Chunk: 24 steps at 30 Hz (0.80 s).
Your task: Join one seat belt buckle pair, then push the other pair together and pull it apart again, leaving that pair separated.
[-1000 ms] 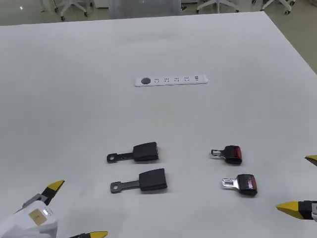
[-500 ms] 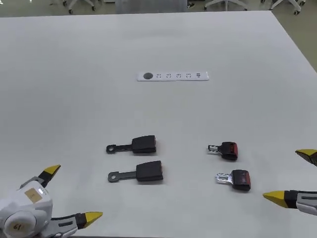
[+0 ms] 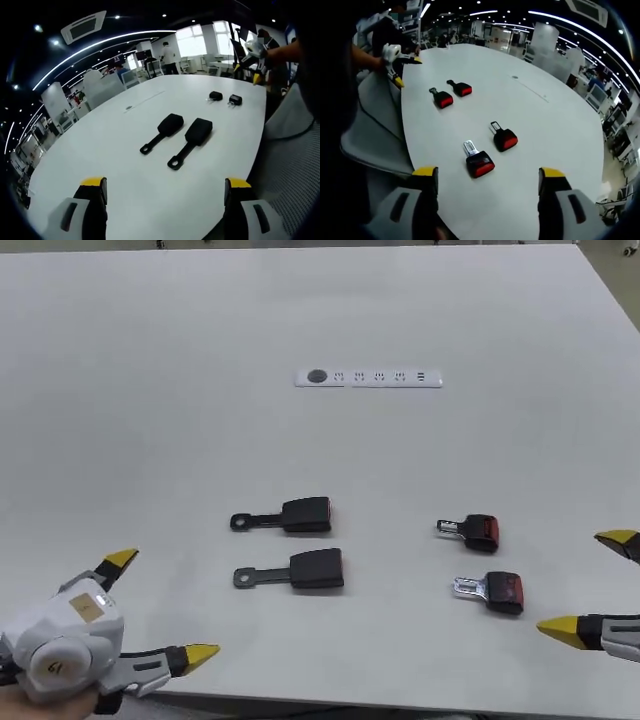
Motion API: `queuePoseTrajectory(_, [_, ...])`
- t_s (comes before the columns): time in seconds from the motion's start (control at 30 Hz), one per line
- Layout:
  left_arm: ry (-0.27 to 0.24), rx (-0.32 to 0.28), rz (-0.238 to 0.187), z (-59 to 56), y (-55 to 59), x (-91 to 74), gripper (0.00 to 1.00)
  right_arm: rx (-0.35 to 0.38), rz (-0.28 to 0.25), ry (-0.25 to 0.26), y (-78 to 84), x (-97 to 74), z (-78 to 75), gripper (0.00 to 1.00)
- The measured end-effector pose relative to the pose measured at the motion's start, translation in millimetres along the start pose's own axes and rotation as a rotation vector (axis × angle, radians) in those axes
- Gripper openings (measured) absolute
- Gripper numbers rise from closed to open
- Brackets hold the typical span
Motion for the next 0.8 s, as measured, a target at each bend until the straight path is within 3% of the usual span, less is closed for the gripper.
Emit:
queuePoseTrajectory(0.07, [-0.013, 0.000, -0.007, 2.8, -1.1, -1.2, 0.99, -0.005, 0.004, -0.009, -1.3, 0.3, 2.5, 0.83])
queuePoseTrajectory(0.17, [0.000, -0.016, 0.018, 2.8, 3.9, 0.2, 0.95, -0.022, 0.014, -0.019, -2.3, 0.8, 5.1, 0.83])
queuePoseTrajectory(0.3, [0.005, -0.006, 0.022, 2.2, 4.4, -0.3, 0.92, -0.033, 0.012, 0.001, -3.7, -0.1, 2.2, 0.82])
queuePoseTrajectory(0.37, [0.004, -0.001, 0.033, 2.4, 6.3, -0.2, 0.91, -0.026, 0.004, -0.011, -5.1, -1.6, 3.1, 0.78])
queuePoseTrajectory(0.63, [-0.012, 0.011, 0.031, 6.2, 4.4, -4.2, 0.88, -0.055, 0.009, -0.013, -4.4, -4.2, 7.3, 0.74])
queuePoseTrajectory(0.8, [0.031, 0.031, 0.055, 0.5, 5.8, -2.9, 0.88, -0.110, 0.036, -0.026, -1.0, -4.9, 12.4, 0.72])
Point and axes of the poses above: the centre of the closed fingertips' face, and the gripper's own axes: x roughly forward along the fingers, z roughly to its left, y roughly out of its underside, the point moved 4 cm from there along -x, roughly backward along the fingers, and after that the axes turned 13 degrees about z, right-handed, at the moved point
